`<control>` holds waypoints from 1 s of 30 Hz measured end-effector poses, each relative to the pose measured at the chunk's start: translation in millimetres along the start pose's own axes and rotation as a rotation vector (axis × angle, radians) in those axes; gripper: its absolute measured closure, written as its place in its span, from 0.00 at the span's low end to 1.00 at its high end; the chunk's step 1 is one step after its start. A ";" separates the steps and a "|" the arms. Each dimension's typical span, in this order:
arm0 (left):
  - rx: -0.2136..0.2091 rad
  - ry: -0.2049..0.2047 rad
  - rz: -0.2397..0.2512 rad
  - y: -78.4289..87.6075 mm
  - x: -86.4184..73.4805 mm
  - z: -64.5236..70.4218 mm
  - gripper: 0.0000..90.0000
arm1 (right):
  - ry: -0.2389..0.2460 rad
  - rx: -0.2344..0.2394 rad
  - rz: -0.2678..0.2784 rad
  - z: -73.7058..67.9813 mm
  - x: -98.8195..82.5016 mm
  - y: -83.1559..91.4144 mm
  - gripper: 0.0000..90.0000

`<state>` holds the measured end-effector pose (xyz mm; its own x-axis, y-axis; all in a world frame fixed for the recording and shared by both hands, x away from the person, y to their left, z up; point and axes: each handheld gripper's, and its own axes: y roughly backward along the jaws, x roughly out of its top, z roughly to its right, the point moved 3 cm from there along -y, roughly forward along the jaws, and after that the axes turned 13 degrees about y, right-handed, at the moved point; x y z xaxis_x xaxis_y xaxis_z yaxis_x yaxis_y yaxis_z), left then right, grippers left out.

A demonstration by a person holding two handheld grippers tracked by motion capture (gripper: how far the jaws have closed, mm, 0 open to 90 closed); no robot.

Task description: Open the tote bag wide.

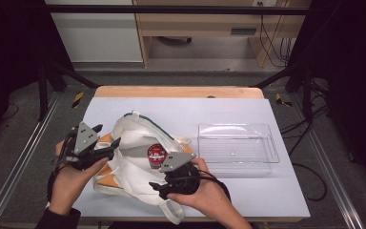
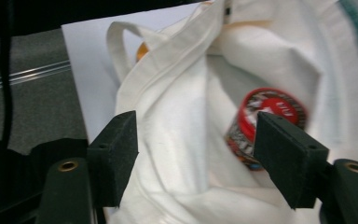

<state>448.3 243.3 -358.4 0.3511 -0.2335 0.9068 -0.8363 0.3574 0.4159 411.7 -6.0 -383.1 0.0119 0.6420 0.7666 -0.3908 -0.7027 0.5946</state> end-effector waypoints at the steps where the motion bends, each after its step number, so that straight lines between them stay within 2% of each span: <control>1: 0.006 -0.004 0.001 2.9 -5.3 1.9 0.32 | -0.001 -0.007 -0.003 4.3 1.1 3.6 0.33; 2: 0.011 -0.003 0.008 4.8 -9.8 3.2 0.31 | 0.001 -0.018 -0.004 9.0 2.4 6.8 0.31; 3: 0.011 0.031 0.011 9.2 -19.2 8.1 0.30 | 0.004 -0.032 -0.003 19.5 5.2 11.7 0.29; 4: 0.011 0.031 0.011 9.2 -19.2 8.1 0.29 | 0.004 -0.032 -0.003 19.5 5.2 11.7 0.29; 5: 0.009 0.039 0.012 13.4 -28.6 14.0 0.29 | -0.007 -0.047 -0.002 30.9 8.2 14.5 0.26; 6: 0.009 0.039 0.012 13.4 -28.6 14.0 0.29 | -0.007 -0.047 -0.002 30.9 8.2 14.5 0.26; 7: 0.003 0.067 0.031 16.7 -35.6 17.1 0.29 | -0.008 -0.055 -0.007 40.7 12.0 16.4 0.24; 8: 0.003 0.067 0.031 16.7 -35.6 17.1 0.29 | -0.008 -0.055 -0.007 40.7 12.0 16.4 0.24; 10: 0.004 0.073 0.031 16.5 -42.6 19.2 0.29 | -0.009 -0.059 -0.007 49.4 15.9 16.7 0.21; 11: 0.008 0.072 0.016 13.4 -49.0 19.9 0.28 | 0.003 -0.055 -0.011 58.1 19.0 15.3 0.20; 12: 0.008 0.072 0.016 13.4 -49.0 19.9 0.28 | 0.003 -0.055 -0.011 58.1 19.0 15.3 0.20; 13: 0.007 0.087 0.016 11.3 -54.3 20.8 0.28 | 0.011 -0.064 -0.026 66.3 21.7 12.9 0.20; 14: 0.007 0.087 0.016 11.3 -54.3 20.8 0.28 | 0.011 -0.064 -0.026 66.3 21.7 12.9 0.20; 15: 0.001 0.087 0.007 9.4 -58.9 23.2 0.28 | 0.018 -0.077 -0.043 76.8 24.3 8.7 0.24; 16: 0.001 0.087 0.007 9.4 -58.9 23.2 0.28 | 0.018 -0.077 -0.043 76.8 24.3 8.7 0.24; 17: -0.003 0.077 -0.006 7.2 -62.6 25.3 0.27 | 0.020 -0.078 -0.056 84.9 25.8 3.5 0.29; 20: 0.000 0.074 -0.010 5.3 -66.3 27.1 0.27 | 0.019 -0.072 -0.066 90.2 26.3 -2.9 0.35; 22: -0.002 0.083 -0.026 1.0 -72.6 29.3 0.27 | 0.026 -0.069 -0.097 96.1 25.8 -19.6 0.40; 25: -0.005 0.080 -0.043 -2.0 -79.3 32.4 0.28 | 0.021 -0.073 -0.135 102.8 22.5 -37.4 0.41; 27: -0.005 0.075 -0.048 -2.4 -81.0 32.8 0.30 | -0.004 -0.074 -0.157 108.9 18.9 -48.1 0.41; 28: -0.005 0.073 -0.052 -3.2 -82.8 33.2 0.30 | -0.004 -0.074 -0.157 108.9 18.9 -48.1 0.41; 30: -0.017 0.080 -0.063 -4.8 -86.4 34.6 0.34 | -0.028 -0.064 -0.183 115.7 13.6 -62.0 0.42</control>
<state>407.4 230.4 -441.2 0.4357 -0.1837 0.8812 -0.8046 0.3592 0.4727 542.6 10.8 -381.5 0.1131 0.7479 0.6540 -0.4371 -0.5537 0.7088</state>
